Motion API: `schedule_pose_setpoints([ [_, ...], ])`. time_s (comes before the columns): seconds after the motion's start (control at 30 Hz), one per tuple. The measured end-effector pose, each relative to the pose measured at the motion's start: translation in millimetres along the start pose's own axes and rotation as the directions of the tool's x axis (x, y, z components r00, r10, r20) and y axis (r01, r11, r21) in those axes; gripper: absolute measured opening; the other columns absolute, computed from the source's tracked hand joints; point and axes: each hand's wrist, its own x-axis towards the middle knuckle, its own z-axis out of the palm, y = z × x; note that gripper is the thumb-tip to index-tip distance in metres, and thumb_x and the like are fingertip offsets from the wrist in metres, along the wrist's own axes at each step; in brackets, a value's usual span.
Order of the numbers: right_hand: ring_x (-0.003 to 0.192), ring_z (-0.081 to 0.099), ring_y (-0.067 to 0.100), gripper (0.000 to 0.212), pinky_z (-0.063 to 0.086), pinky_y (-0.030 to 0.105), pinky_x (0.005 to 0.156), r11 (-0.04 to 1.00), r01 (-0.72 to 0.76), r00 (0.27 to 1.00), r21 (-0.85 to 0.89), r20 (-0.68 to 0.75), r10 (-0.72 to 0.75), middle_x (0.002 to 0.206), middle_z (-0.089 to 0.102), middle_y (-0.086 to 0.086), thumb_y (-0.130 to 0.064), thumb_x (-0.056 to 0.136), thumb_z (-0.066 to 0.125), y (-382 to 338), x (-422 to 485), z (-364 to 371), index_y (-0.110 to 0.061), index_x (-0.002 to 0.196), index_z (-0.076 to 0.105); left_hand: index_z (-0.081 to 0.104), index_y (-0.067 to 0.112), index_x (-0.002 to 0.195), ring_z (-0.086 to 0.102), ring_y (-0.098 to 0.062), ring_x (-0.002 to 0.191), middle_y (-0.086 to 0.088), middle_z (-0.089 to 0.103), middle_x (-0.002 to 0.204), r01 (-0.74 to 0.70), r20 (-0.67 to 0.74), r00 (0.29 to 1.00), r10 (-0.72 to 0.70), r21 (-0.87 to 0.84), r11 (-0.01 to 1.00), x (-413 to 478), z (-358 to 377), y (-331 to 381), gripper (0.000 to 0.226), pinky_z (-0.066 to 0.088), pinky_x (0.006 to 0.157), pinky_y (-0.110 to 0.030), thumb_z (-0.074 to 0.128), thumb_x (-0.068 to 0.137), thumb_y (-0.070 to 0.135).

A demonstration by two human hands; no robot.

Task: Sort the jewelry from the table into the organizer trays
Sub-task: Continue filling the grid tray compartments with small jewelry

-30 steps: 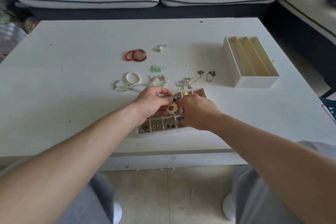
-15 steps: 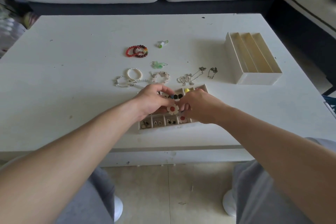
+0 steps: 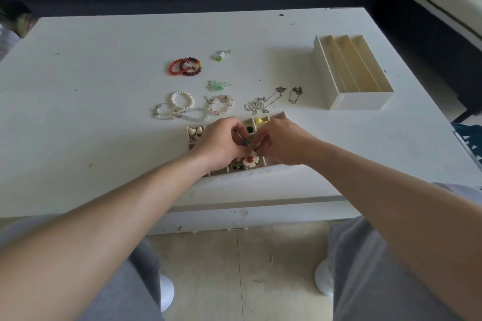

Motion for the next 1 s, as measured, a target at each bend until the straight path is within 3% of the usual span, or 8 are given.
schedule_pose_setpoints([
  [0.13, 0.084, 0.058, 0.007, 0.012, 0.039, 0.009, 0.064, 1.000, 0.006, 1.000, 0.025, 0.000, -0.006, 0.080, 0.061, -0.019, -0.018, 0.089, 0.071, 2, -1, -2, -0.025, 0.097, 0.077, 0.059, 0.030, 0.084, 0.067, -0.013, 0.076, 0.010, 0.069, 0.081, -0.097, -0.015, 0.995, 0.099, 0.124, 0.988, -5, 7, 5, 0.027, 0.052, 0.066, -0.027, 0.083, 0.078, 0.019],
  [0.27, 0.087, 0.059, 0.010, 0.013, 0.039, 0.007, 0.064, 1.000, 0.012, 1.000, 0.013, -0.007, -0.012, 0.085, 0.064, -0.012, -0.017, 0.090, 0.069, 2, -1, -3, -0.023, 0.099, 0.077, 0.054, 0.031, 0.081, 0.062, -0.010, 0.080, 0.013, 0.064, 0.083, -0.156, -0.040, 0.985, 0.167, 0.197, 0.968, -6, 14, 2, 0.032, 0.042, 0.066, -0.021, 0.080, 0.079, 0.013],
  [0.47, 0.092, 0.065, 0.018, 0.011, 0.051, 0.026, 0.076, 0.999, -0.003, 1.000, -0.034, -0.004, 0.002, 0.095, 0.073, -0.001, -0.018, 0.089, 0.068, 1, 0, -3, -0.023, 0.093, 0.076, 0.061, 0.013, 0.091, 0.062, -0.020, 0.083, -0.002, 0.066, 0.089, -0.270, -0.050, 0.955, 0.292, 0.266, 0.925, -7, 21, 0, 0.019, 0.051, 0.073, -0.036, 0.076, 0.081, 0.006],
  [0.63, 0.090, 0.066, 0.024, 0.015, 0.056, 0.037, 0.080, 0.995, 0.004, 1.000, -0.097, -0.013, -0.005, 0.091, 0.072, 0.005, -0.024, 0.090, 0.063, 0, 1, -1, -0.016, 0.091, 0.076, 0.052, 0.018, 0.085, 0.050, -0.015, 0.080, 0.008, 0.053, 0.085, -0.340, -0.055, 0.921, 0.385, 0.367, 0.866, -8, 25, 0, 0.029, 0.033, 0.063, -0.017, 0.078, 0.080, 0.005],
  [0.7, 0.089, 0.065, 0.025, 0.016, 0.056, 0.037, 0.079, 0.995, 0.007, 1.000, -0.102, -0.005, -0.007, 0.090, 0.072, 0.006, -0.025, 0.091, 0.062, -1, 1, -1, -0.015, 0.089, 0.074, 0.055, 0.017, 0.090, 0.053, -0.019, 0.085, 0.004, 0.059, 0.090, -0.351, -0.057, 0.904, 0.423, 0.465, 0.813, -8, 28, -3, 0.029, 0.036, 0.067, -0.022, 0.081, 0.080, 0.012],
  [0.77, 0.091, 0.066, 0.023, 0.013, 0.056, 0.037, 0.081, 0.996, 0.007, 1.000, -0.089, -0.003, -0.007, 0.091, 0.072, 0.005, -0.024, 0.090, 0.064, -1, 1, -1, -0.017, 0.088, 0.074, 0.059, 0.015, 0.097, 0.055, -0.020, 0.091, 0.001, 0.062, 0.098, -0.323, -0.078, 0.902, 0.425, 0.532, 0.783, -8, 29, -5, 0.029, 0.040, 0.073, -0.029, 0.082, 0.081, 0.019],
  [0.87, 0.094, 0.066, 0.019, 0.015, 0.055, 0.031, 0.082, 0.998, -0.007, 1.000, -0.057, 0.001, 0.007, 0.096, 0.074, 0.000, -0.018, 0.090, 0.063, -2, -1, -2, -0.024, 0.092, 0.077, 0.060, 0.017, 0.098, 0.055, -0.019, 0.088, 0.003, 0.058, 0.094, -0.279, -0.101, 0.922, 0.373, 0.493, 0.824, -6, 26, -4, 0.028, 0.039, 0.070, -0.032, 0.082, 0.081, 0.023],
  [1.0, 0.091, 0.061, 0.017, 0.020, 0.042, 0.015, 0.063, 0.999, 0.000, 1.000, -0.041, 0.021, 0.001, 0.093, 0.067, -0.005, -0.016, 0.091, 0.062, 0, -2, -4, -0.025, 0.099, 0.078, 0.065, 0.020, 0.096, 0.062, -0.020, 0.089, 0.004, 0.066, 0.093, -0.187, -0.069, 0.971, 0.227, 0.364, 0.912, -4, 20, -1, 0.025, 0.047, 0.076, -0.035, 0.082, 0.079, 0.017],
])
